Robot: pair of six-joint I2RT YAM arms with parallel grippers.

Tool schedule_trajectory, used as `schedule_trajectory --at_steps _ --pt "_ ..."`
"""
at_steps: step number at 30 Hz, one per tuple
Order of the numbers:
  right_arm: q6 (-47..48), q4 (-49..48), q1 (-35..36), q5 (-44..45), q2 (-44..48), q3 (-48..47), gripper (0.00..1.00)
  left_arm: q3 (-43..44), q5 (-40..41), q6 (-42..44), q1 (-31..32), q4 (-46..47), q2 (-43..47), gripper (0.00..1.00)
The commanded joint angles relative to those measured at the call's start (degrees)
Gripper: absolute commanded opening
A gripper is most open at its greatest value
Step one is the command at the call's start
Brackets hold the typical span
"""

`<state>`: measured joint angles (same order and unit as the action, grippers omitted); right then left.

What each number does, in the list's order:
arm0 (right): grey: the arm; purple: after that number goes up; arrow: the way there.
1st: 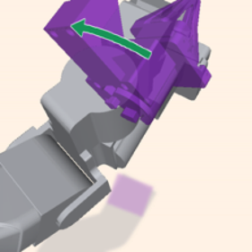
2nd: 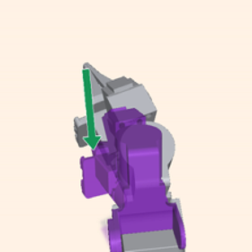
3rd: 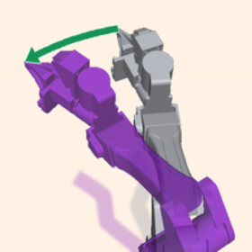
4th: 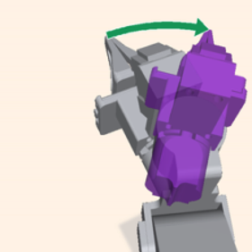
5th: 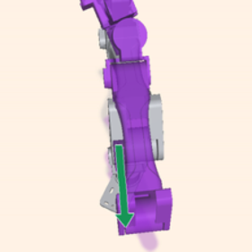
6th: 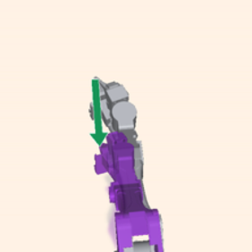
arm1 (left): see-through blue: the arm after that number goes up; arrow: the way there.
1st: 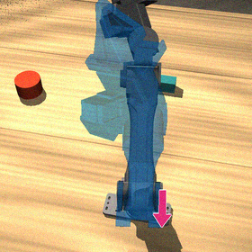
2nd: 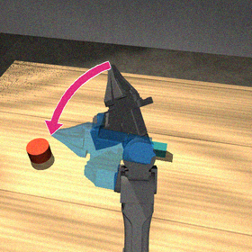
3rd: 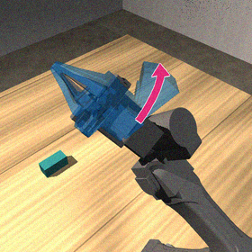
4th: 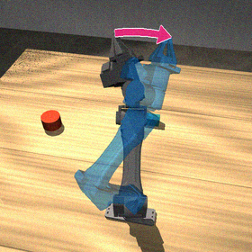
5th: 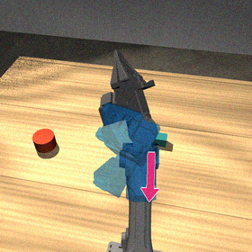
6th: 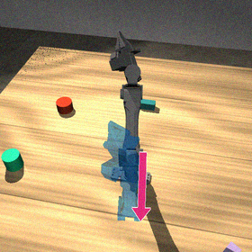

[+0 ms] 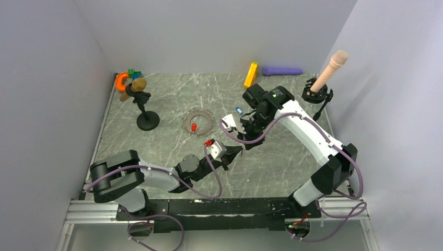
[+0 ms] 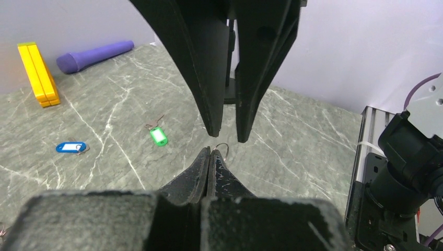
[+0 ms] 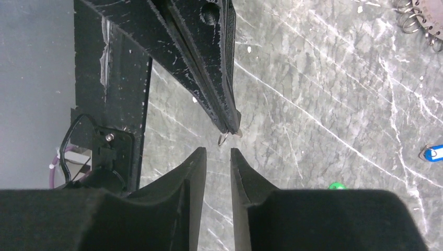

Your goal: Put the keys on the keyring

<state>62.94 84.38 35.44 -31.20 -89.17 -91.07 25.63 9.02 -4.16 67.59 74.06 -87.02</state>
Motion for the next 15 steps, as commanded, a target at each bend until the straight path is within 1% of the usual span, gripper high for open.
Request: schedule_trajectory --at_steps 1,5,9,12,15 --pt "-0.58 -1.61 -0.56 -2.83 2.43 -0.76 0.31 -1.53 2.38 -2.28 0.26 6.53 2.05 0.0" --pt "-0.88 -2.63 -3.07 -5.65 3.57 -1.17 0.4 -3.26 3.7 -3.28 0.06 9.56 2.96 0.0" --pt "-2.76 -7.09 -7.3 -12.59 6.87 1.49 0.41 -6.09 6.1 -5.51 -0.35 15.67 3.7 0.0" --pt "-8.63 -16.31 -9.95 -19.46 10.93 6.54 0.42 -7.38 8.1 -7.32 -0.61 21.09 3.75 0.0" --pt "-17.57 -30.57 -10.2 -24.89 14.91 12.97 0.41 -6.98 9.9 -8.16 -0.68 21.3 4.86 0.0"
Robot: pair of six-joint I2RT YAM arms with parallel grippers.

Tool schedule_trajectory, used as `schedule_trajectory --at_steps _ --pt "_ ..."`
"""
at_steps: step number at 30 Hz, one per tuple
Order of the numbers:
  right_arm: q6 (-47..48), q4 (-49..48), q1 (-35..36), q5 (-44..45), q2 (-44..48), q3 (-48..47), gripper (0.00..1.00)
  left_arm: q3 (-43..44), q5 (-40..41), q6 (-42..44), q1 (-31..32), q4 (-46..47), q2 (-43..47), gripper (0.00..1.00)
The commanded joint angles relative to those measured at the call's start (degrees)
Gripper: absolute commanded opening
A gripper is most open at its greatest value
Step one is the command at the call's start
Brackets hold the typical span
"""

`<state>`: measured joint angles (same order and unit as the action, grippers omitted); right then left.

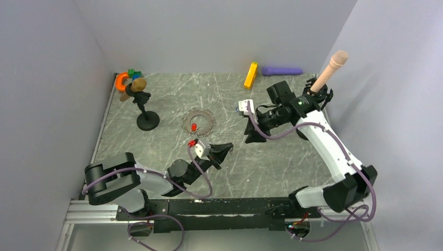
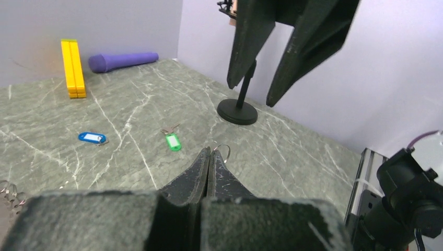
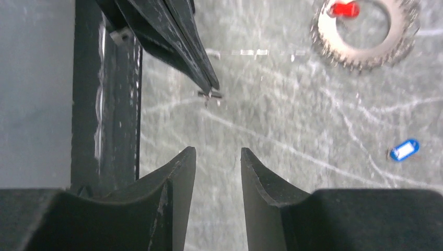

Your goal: Put the keys on the keyring

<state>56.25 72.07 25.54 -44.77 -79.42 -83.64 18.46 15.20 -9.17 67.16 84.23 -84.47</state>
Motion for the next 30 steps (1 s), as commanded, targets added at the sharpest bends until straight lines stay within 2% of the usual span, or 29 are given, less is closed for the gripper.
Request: schedule_trajectory --at_steps 1,5,8,14,20,30 --pt "-12.71 -20.95 -0.25 -13.18 5.71 7.21 0.41 0.62 4.38 -3.19 -0.27 11.14 2.75 0.0" --pt "-16.9 -27.36 -0.25 -18.78 6.25 11.41 0.35 2.63 7.25 -3.35 -0.36 11.16 4.13 0.0" --pt "-19.53 -31.58 -0.21 -19.28 5.97 13.34 0.32 4.31 9.16 -3.74 -0.33 11.14 4.52 0.0" --pt "-21.13 -32.5 -0.43 -17.04 5.51 10.19 0.33 5.71 11.2 -3.81 -0.33 11.14 5.34 0.0" --pt "-24.43 -35.81 -0.41 -19.45 5.23 11.61 0.32 6.06 11.95 -4.79 -0.35 11.14 4.69 0.0" --pt "-25.55 -37.17 -0.4 -18.28 4.48 12.38 0.24 6.63 11.98 -5.25 -0.34 11.14 4.31 0.0"
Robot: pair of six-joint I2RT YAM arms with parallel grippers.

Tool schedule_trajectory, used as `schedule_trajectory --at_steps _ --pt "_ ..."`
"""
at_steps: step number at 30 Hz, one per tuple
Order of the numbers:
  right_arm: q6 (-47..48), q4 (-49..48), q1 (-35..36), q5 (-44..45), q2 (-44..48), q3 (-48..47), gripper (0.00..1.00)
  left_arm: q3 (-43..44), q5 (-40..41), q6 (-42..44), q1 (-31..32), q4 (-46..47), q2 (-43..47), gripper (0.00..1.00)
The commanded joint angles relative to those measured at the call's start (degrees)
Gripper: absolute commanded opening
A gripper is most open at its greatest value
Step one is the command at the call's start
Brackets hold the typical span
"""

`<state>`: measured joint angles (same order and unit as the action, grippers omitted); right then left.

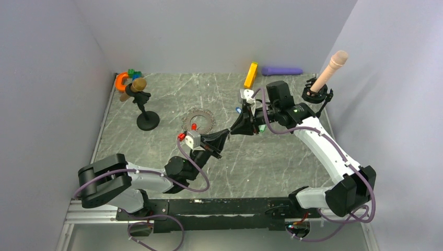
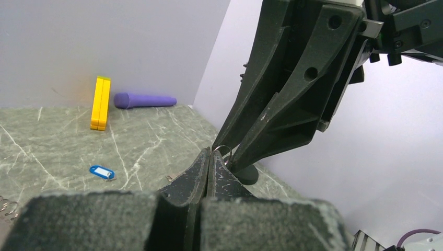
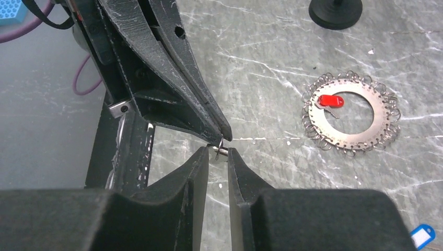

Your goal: Put the keys on the keyring

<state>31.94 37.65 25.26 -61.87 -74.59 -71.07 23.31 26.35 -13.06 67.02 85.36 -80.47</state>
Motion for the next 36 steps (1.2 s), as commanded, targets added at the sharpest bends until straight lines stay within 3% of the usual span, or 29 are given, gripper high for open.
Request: schedule_trajectory --at_steps 1,4,7,12,15,16,18,22,27,33,36 --pt "-1.17 -2.86 -0.15 -0.99 -0.3 -0.08 0.22 1.74 0.85 -1.35 -0.16 10.0 0.31 0.0" --pt "-1.38 -3.32 -0.12 -1.13 -0.28 0.31 0.15 1.83 0.73 -1.37 -0.18 10.06 0.23 0.0" --pt "-1.05 -2.85 -0.16 -1.32 -0.31 0.02 0.0 1.83 0.34 -1.44 -0.19 10.05 0.05 0.0" --pt "2.6 1.02 -0.15 -0.92 -0.65 -1.57 0.0 0.85 -1.17 -1.51 -0.29 10.0 0.57 0.02" --pt "9.75 9.06 -0.16 0.69 -1.97 -4.87 0.0 -2.02 -3.76 -3.16 -1.12 9.96 2.6 0.43" --pt "13.3 13.21 -0.16 1.43 -2.68 -6.51 0.0 -3.46 -5.45 -3.94 -1.51 9.92 3.67 0.52" --pt "20.09 21.02 -0.15 3.17 -4.3 -9.53 0.0 -6.59 -9.18 -4.0 -2.07 9.68 6.06 0.58" --pt "29.95 35.05 -0.08 7.31 -8.0 -15.87 0.0 -10.78 -20.73 -1.45 -3.8 1.0 13.22 0.63" --pt "36.8 47.98 0.18 11.4 -13.09 -23.19 0.0 -5.99 -27.24 6.18 -3.98 -29.22 22.31 0.66" --pt "35.22 48.23 2.76 16.06 -13.91 -24.63 0.0 -3.1 -28.3 10.72 -4.63 -33.78 22.01 0.69" --pt "34.51 48.23 3.99 16.74 -14.42 -25.44 0.0 -1.8 -29.18 10.48 -4.94 -30.86 18.57 0.69"
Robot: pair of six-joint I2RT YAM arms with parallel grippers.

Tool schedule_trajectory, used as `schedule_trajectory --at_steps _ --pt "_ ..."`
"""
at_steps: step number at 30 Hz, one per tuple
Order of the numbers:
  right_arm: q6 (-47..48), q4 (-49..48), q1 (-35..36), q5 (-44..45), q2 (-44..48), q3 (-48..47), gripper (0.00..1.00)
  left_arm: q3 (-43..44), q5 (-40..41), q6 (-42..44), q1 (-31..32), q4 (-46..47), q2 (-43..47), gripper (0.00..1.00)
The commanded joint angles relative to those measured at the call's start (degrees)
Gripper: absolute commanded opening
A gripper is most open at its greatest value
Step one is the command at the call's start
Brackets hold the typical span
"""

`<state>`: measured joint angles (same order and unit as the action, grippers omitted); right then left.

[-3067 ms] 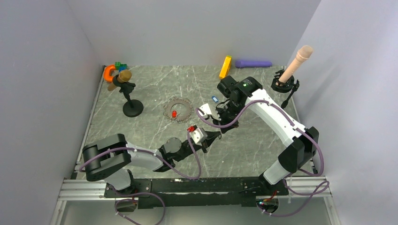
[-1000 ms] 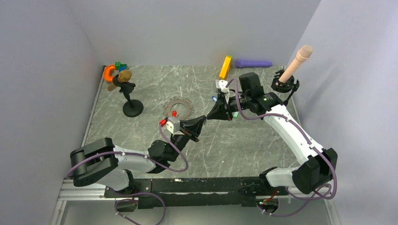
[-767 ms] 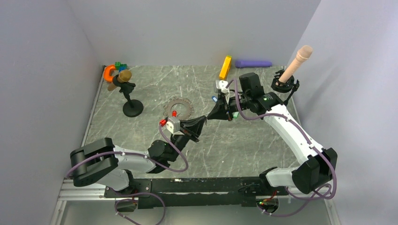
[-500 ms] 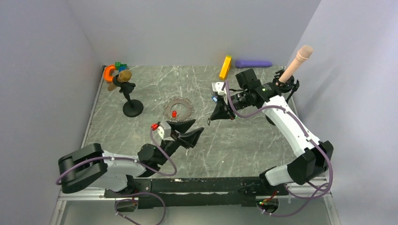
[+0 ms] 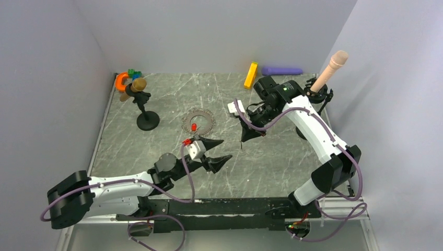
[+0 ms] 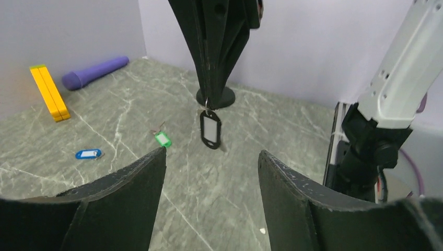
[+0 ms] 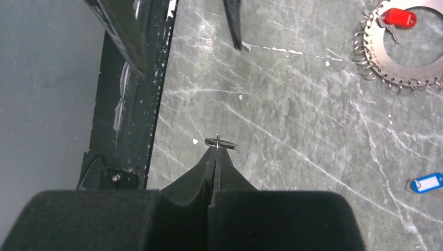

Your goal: Put the keys on the keyring

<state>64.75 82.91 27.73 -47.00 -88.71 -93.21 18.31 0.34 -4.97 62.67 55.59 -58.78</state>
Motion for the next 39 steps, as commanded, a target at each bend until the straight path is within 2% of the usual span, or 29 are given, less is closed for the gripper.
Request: schedule_trajectory --at_steps 1,7,14,18,21,25,39 --pt "1.62 2.99 1.9 2.24 -0.4 -3.4 0.0 3.46 -2.94 2.05 -0.66 0.11 -4.18 0.7" --pt "0.51 2.97 3.96 5.5 -1.29 -3.9 0.0 5.66 -3.08 1.52 -1.06 5.28 -9.82 0.66" --pt "-0.75 3.02 5.3 9.32 -2.08 -3.94 0.0 6.7 -3.59 1.57 -1.48 8.88 -12.58 0.53" --pt "-0.83 2.98 5.49 9.32 -2.16 -3.79 0.0 7.32 -4.42 0.92 -1.81 9.78 -13.84 0.45" --pt "-0.92 2.96 5.7 9.09 -2.25 -4.07 0.0 8.1 -5.3 -0.02 -1.94 10.06 -15.03 0.35" --pt "-1.03 2.97 5.83 8.54 -2.3 -4.23 0.0 8.88 -6.09 -1.17 -2.0 10.63 -16.61 0.29" --pt "-1.0 3.0 5.85 7.06 -1.88 -3.47 0.0 10.78 -6.42 -0.96 -1.99 10.37 -18.91 0.23"
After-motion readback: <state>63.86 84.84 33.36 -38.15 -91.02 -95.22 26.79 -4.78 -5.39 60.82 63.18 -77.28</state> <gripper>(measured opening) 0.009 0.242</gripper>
